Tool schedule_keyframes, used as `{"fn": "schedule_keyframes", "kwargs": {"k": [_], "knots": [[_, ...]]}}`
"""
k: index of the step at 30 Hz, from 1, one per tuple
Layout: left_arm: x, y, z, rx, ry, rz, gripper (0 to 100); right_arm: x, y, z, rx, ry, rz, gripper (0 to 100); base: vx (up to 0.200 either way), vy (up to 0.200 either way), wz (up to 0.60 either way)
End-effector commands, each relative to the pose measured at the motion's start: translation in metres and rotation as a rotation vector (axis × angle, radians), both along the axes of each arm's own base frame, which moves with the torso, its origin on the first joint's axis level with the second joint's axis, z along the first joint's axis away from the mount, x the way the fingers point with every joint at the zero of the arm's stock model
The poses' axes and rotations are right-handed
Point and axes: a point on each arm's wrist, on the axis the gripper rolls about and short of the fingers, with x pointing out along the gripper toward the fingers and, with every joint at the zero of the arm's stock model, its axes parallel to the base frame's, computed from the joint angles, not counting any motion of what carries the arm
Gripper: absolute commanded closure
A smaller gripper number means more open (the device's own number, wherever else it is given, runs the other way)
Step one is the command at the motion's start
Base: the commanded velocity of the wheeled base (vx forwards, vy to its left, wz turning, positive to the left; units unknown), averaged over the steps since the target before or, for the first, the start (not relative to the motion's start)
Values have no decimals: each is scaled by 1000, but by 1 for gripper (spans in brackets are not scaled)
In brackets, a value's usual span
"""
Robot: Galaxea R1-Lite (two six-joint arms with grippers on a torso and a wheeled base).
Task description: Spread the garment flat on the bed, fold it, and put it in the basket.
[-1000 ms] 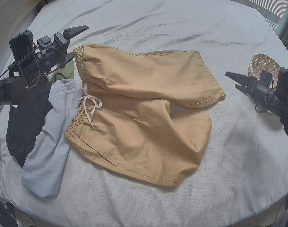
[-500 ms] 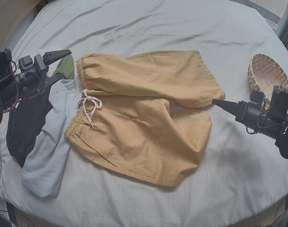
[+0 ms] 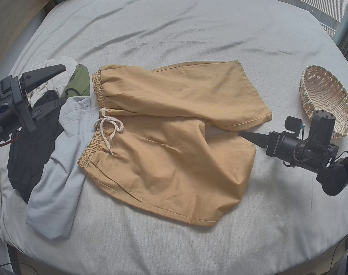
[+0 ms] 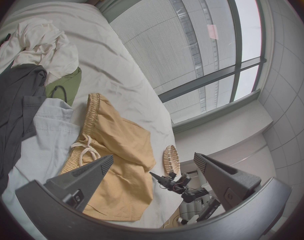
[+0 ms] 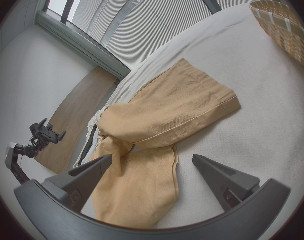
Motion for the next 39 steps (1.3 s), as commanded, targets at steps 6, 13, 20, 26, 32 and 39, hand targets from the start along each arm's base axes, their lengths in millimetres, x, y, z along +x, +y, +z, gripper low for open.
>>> {"fn": "schedule_keyframes", "kwargs": {"k": [6,13,20,26,32,39], "knots": [[-24,0,10,-30,-59,-9,0,9,18,-15,-8,16,44,100,0,0,0],[-24,0,2,-29,-37,-6,0,9,17,-16,1,-9,40,100,0,0,0],[-24,0,-2,-28,-25,-5,0,-27,1,8,18,-70,27,100,0,0,0],[-24,0,-2,-27,-35,-5,0,-59,-13,28,33,-127,10,100,0,0,0],[-23,0,-3,-29,-45,-4,0,-85,-30,44,47,-188,-31,100,0,0,0],[-23,0,-4,-29,-43,-4,0,-73,-37,48,47,-202,-68,100,0,0,0]]}}
